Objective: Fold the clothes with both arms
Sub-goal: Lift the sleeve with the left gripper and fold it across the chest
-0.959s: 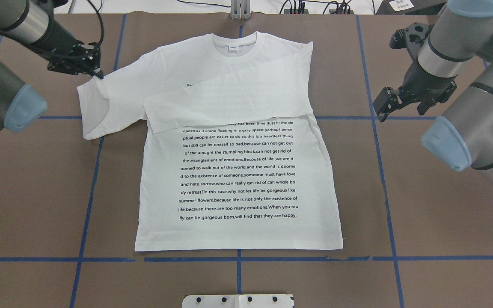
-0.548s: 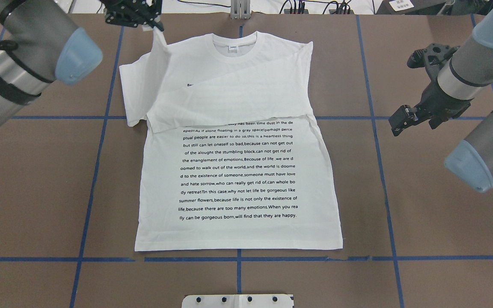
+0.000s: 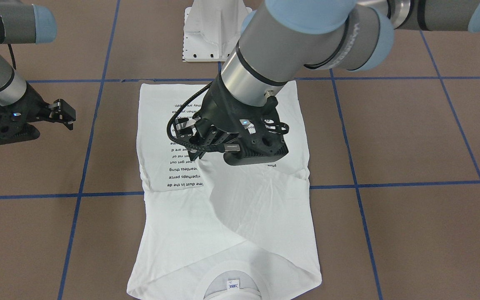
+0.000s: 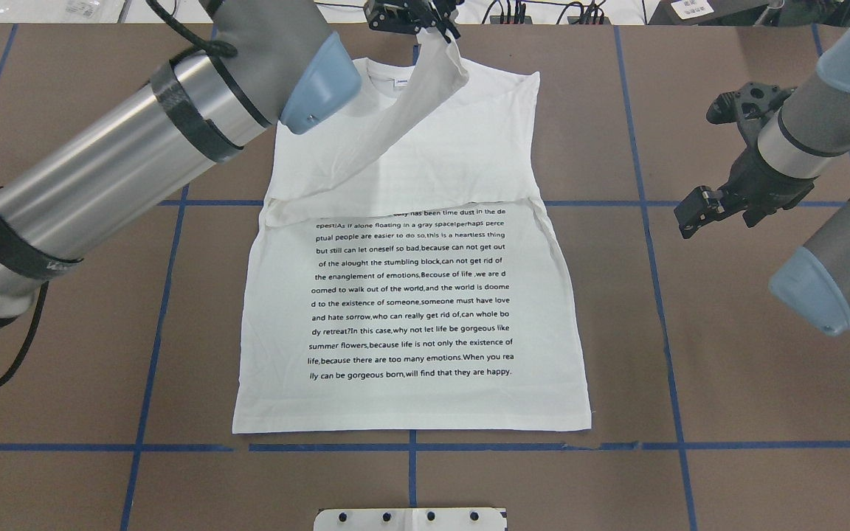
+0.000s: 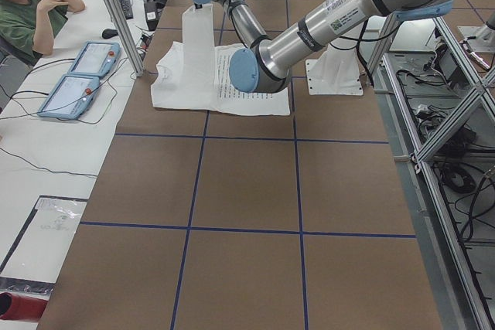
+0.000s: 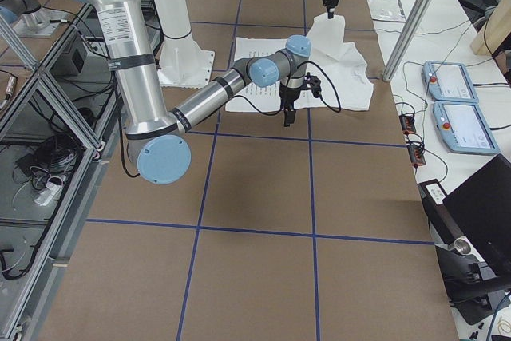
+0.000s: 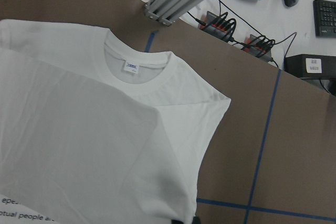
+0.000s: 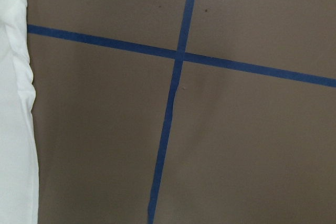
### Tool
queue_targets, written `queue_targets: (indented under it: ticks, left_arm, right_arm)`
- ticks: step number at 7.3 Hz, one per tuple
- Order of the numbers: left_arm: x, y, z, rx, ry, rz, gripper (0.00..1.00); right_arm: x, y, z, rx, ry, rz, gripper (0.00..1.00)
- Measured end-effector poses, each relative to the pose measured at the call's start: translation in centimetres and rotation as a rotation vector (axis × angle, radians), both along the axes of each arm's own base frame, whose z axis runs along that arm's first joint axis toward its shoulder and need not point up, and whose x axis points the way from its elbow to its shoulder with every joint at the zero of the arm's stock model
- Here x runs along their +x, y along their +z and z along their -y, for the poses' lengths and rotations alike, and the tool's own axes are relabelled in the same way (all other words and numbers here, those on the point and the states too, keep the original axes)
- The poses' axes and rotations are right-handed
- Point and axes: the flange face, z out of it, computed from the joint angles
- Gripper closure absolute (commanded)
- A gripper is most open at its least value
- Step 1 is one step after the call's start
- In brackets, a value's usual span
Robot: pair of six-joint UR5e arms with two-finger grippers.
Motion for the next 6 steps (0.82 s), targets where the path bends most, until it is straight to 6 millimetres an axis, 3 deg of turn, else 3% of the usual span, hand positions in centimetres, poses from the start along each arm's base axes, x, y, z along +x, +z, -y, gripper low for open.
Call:
queue_targets:
  ticks: [3,6]
  left_arm:
    - [7.1,3.7,-0.5,0.023,-0.029,0.007,1.00]
    - [14.3,5.1,-4.4,0.077,-0.040,-0.006,1.00]
  right_arm:
    - [-0.7,-0.5,0.3,-0.026,0.029,0.006,0.00]
    - [-0.9,-0.7,0.5,-0.029,0.033,0.008,0.00]
